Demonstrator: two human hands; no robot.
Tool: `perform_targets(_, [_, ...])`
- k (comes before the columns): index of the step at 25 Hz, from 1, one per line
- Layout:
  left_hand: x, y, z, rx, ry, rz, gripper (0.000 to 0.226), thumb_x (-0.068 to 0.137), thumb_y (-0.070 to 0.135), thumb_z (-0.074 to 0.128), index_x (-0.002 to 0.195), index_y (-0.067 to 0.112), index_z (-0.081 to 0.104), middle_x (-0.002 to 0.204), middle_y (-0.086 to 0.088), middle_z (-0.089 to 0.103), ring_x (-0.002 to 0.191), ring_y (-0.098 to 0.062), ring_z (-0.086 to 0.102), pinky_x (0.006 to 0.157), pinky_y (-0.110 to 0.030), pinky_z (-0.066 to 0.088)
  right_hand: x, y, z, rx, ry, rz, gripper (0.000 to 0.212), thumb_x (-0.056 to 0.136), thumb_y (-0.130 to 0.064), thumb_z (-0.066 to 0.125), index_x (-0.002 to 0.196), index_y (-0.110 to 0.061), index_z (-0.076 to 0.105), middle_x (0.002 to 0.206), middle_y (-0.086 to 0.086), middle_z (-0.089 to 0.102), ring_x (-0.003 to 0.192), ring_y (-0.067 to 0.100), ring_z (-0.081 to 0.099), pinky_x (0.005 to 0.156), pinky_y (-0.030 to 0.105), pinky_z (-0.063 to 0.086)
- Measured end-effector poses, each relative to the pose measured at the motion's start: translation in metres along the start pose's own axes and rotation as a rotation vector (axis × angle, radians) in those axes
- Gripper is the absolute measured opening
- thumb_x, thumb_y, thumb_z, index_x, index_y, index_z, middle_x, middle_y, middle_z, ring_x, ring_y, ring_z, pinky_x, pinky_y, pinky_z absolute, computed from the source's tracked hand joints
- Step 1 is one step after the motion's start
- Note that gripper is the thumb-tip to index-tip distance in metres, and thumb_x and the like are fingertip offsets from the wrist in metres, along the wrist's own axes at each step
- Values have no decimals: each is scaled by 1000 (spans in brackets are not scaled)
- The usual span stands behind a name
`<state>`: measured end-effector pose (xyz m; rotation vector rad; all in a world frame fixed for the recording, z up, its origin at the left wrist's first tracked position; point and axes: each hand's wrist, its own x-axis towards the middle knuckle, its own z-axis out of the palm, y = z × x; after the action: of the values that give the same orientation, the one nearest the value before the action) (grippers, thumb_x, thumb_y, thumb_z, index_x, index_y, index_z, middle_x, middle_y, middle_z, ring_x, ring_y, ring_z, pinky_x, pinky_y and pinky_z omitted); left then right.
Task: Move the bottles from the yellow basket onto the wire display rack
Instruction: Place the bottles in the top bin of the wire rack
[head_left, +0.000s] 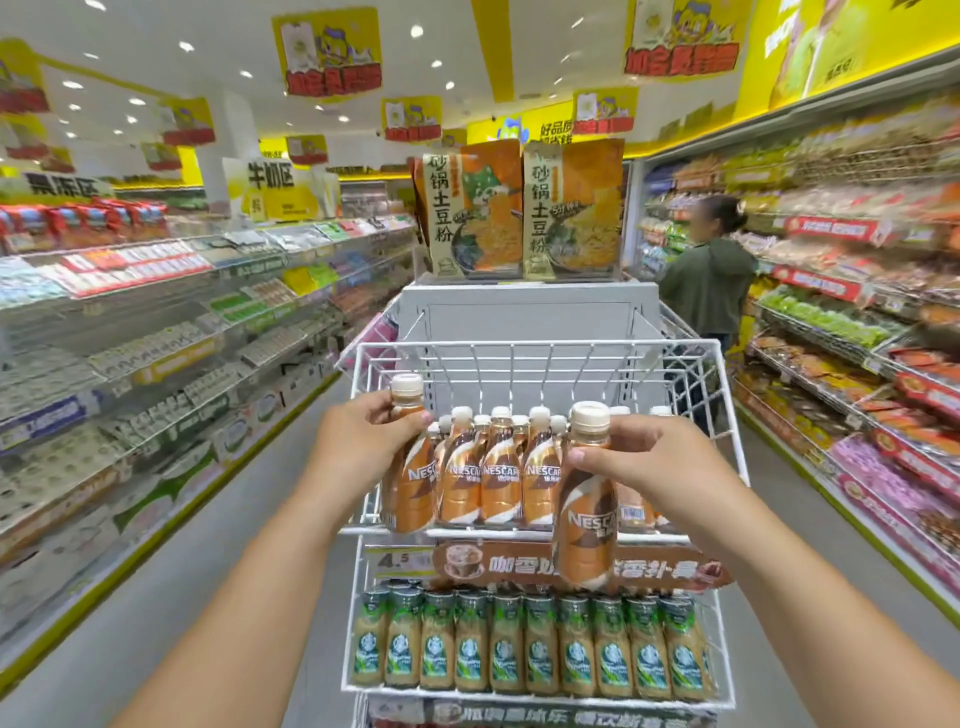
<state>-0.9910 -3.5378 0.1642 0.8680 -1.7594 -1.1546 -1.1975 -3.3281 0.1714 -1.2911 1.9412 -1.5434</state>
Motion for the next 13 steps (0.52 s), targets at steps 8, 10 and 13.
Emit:
perform_targets(8, [72, -40, 14, 143, -37, -97, 33, 89, 22, 78, 71, 26, 51, 64, 22, 52, 61, 0, 54, 52, -10, 36, 35, 5, 30, 37, 1, 32, 14, 81, -23, 85, 92, -15, 82, 88, 0, 81, 91, 21, 77, 87, 41, 58])
perform_targets(10, [86, -53, 21, 167, -31, -120, 23, 89, 23, 78, 86, 24, 55, 70, 20, 51, 63, 0, 51, 55, -13, 36, 41, 8, 24, 20, -7, 50, 22, 79, -31, 87, 94, -16, 82, 90, 2, 81, 93, 26, 77, 96, 51, 56])
perform_targets(13, [97, -68, 34, 267, -38, -156, 21, 87, 27, 80, 101, 16, 71, 72, 17, 59, 66, -5, 56, 60, -22, 45, 49, 16, 13, 1, -11, 44, 27, 77, -36, 87, 95, -17, 81, 90, 3, 81, 93, 28, 77, 96, 58, 55])
